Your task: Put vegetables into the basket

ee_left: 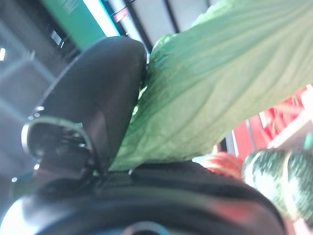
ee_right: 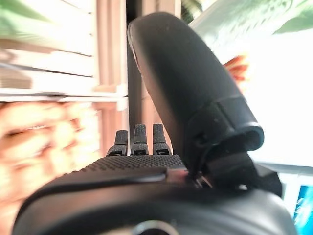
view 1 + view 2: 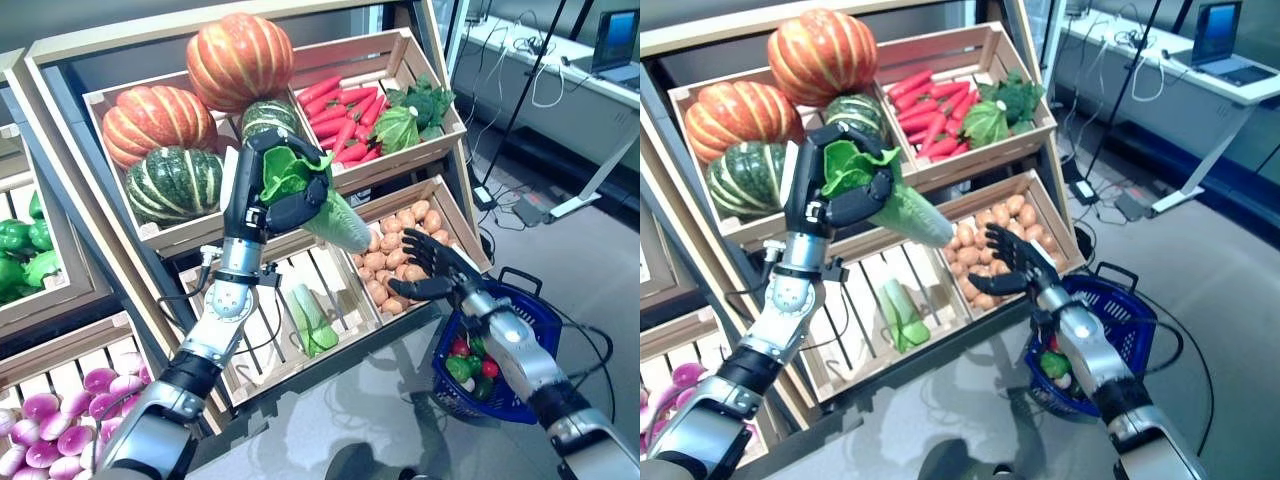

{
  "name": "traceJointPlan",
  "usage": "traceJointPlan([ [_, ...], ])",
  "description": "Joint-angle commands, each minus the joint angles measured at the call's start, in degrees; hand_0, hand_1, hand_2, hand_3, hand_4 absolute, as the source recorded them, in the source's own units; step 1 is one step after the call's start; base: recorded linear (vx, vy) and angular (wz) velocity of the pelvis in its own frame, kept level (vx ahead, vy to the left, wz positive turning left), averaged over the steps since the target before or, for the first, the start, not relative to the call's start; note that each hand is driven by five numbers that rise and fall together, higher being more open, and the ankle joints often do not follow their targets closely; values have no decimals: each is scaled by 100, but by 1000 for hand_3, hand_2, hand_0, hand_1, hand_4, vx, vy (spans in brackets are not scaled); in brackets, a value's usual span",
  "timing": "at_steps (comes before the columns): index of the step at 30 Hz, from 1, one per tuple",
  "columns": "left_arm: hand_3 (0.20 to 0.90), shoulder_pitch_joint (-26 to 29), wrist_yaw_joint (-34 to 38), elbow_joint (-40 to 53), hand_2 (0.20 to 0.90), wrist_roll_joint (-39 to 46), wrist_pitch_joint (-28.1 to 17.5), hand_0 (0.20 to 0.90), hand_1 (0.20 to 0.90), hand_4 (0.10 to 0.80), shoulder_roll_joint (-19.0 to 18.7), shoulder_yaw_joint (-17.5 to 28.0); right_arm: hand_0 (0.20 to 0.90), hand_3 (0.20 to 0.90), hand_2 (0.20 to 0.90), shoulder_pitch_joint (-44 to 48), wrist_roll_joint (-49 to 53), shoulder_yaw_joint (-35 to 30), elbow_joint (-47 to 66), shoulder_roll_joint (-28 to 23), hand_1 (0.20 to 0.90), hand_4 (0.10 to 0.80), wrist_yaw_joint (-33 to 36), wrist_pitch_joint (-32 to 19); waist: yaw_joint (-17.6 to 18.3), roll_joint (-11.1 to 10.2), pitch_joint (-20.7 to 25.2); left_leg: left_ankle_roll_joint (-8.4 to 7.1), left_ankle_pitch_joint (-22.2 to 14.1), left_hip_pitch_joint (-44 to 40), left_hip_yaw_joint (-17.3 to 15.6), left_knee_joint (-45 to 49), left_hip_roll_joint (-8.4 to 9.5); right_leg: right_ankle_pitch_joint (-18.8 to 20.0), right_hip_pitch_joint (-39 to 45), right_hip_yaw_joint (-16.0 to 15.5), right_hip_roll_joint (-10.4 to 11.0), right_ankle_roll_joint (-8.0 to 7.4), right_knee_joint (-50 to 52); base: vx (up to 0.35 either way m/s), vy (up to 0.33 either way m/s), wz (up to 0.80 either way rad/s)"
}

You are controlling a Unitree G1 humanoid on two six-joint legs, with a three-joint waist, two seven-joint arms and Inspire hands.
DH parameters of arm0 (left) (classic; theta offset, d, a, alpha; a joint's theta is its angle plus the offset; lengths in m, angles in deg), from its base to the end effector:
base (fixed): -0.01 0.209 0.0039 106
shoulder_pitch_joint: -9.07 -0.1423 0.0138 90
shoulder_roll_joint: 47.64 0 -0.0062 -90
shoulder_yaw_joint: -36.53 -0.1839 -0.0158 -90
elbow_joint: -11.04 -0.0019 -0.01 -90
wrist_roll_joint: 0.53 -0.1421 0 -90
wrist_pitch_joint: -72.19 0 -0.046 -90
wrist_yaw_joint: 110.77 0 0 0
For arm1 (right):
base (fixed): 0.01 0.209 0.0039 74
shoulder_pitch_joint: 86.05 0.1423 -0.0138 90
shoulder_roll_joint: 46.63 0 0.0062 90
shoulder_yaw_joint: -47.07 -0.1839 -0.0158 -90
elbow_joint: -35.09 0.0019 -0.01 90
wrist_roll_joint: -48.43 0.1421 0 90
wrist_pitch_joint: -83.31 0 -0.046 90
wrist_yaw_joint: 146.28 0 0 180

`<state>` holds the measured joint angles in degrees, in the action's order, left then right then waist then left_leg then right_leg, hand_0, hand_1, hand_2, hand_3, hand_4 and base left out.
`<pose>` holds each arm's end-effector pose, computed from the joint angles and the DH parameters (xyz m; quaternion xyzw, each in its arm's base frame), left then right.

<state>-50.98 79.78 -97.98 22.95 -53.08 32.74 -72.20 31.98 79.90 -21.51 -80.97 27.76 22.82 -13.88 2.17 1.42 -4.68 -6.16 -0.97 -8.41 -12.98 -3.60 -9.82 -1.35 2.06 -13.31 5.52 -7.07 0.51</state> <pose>0.2867 0.1662 0.1300 0.0032 -0.3362 -0.0651 0.9396 0.2914 -0.2035 0.0851 -0.0647 -0.0068 0.1893 0.9798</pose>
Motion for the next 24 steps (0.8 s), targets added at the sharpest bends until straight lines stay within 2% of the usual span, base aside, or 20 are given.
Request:
traceJointPlan([
  [1, 300, 782, -129, 129, 300, 651, -164, 300, 300, 400, -78, 303, 900, 900, 900, 936, 94, 169, 231, -40, 900, 800, -176, 44, -48, -295, 649, 464, -302, 115, 36, -140, 456, -78, 422, 7, -12, 286, -512, -23, -45, 1],
  [5, 300, 894, -273, -41, 300, 912, -27, 300, 300, 400, 134, 222, 900, 900, 900, 1448, -30, 321, 132, -4, 900, 800, 56, 267, -54, -338, 677, 463, -346, 91, 56, -140, 468, -70, 466, 23, -57, 299, -551, -21, -39, 2],
  [8, 300, 866, -333, 1, 300, 934, 227, 300, 300, 400, 270, 87, 900, 900, 900, 1858, -438, 453, 115, 66, 900, 800, 560, 442, -79, -356, 664, 482, -381, 30, 37, -140, 471, -90, 498, 112, -91, 324, -551, -18, -45, -4],
  [11, 300, 841, -374, 65, 300, 870, 353, 300, 300, 400, 280, 23, 900, 900, 900, 2005, -624, 446, 121, 76, 900, 800, 726, 568, -98, -353, 665, 486, -406, 2, 27, -140, 465, -105, 514, 148, -110, 331, -551, -10, -38, -4],
  [16, 300, 831, -667, 57, 300, 898, 487, 300, 300, 400, 392, -78, 900, 900, 900, 2225, -549, 584, 47, 96, 900, 800, 478, 1012, -128, -370, 696, 476, -429, -21, 30, -140, 455, -128, 546, 164, -132, 340, -551, 8, -29, -8],
  [24, 300, 1004, -783, 150, 300, 1144, 744, 300, 300, 400, 426, -346, 900, 900, 900, 2641, -719, 1107, -332, 146, 900, 800, 148, 1436, -190, -396, 693, 461, -443, -65, 41, -140, 460, -150, 597, 123, -125, 357, -551, 5, -3, -1],
])
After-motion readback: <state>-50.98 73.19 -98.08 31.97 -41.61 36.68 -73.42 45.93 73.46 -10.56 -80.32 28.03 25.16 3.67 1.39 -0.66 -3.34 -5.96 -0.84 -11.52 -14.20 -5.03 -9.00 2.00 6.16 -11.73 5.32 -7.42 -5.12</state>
